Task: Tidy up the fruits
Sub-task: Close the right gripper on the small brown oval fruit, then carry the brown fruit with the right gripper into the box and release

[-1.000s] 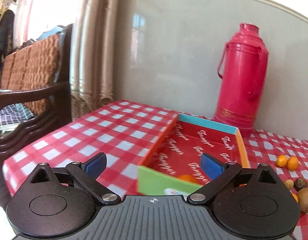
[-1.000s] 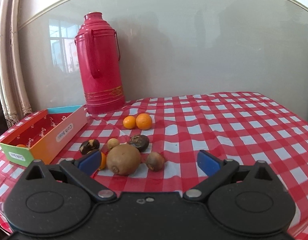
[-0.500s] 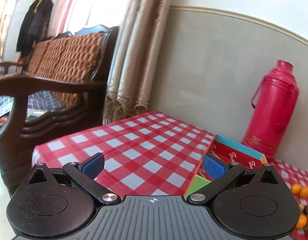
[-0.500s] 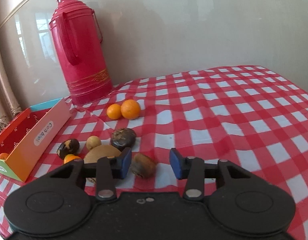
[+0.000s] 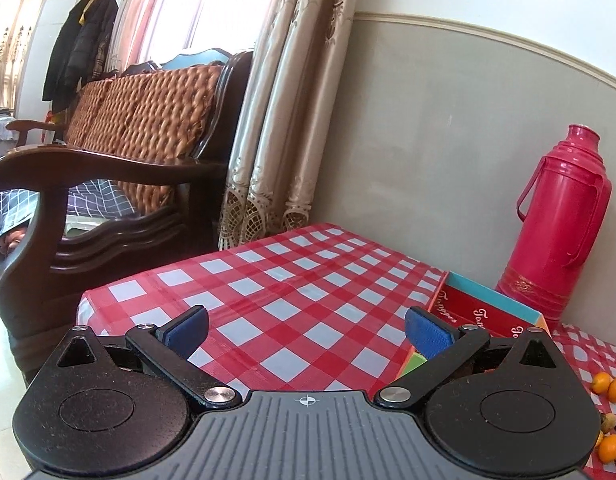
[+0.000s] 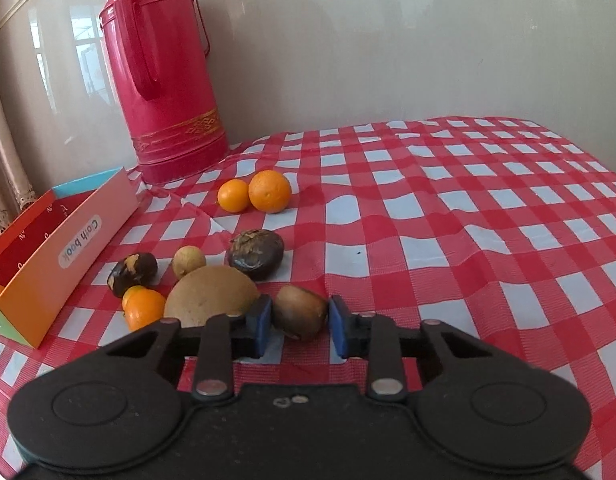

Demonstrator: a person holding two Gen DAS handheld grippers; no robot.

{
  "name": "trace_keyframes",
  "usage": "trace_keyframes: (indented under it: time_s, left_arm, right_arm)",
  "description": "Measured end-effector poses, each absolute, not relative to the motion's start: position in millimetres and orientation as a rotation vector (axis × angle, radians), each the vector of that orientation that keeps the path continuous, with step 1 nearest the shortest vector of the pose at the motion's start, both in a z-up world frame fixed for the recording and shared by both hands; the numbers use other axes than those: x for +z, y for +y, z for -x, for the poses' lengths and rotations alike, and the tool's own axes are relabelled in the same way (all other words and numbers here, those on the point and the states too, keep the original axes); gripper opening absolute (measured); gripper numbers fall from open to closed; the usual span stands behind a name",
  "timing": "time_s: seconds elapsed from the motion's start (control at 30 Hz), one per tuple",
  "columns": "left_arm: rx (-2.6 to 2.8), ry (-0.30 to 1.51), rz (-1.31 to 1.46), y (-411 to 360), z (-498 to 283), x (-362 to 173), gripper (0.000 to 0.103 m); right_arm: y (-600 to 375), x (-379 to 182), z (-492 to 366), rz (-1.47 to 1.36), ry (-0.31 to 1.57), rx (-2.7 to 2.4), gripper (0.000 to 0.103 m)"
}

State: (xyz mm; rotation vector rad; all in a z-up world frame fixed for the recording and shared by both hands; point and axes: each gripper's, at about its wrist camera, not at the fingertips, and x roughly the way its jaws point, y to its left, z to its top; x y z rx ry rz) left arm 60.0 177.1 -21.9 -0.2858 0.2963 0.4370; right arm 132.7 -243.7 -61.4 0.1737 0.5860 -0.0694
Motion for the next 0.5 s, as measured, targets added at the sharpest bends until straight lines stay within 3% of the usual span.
trace_keyframes:
  time_s: [0.27, 0.5]
  left_arm:
    - [0.484, 0.297, 0.291, 188.2, -53.9, -23.5, 0.103]
    - [0.539, 0.283, 0.280, 210.2, -39.9, -24.9, 0.103]
  right_arm:
    - [-228.8, -34.8, -110.2, -0.178, 0.416, 0.014, 0.022]
    - [-147.6, -13.3, -124.4, -0.130, 0.363, 0.306, 0.022]
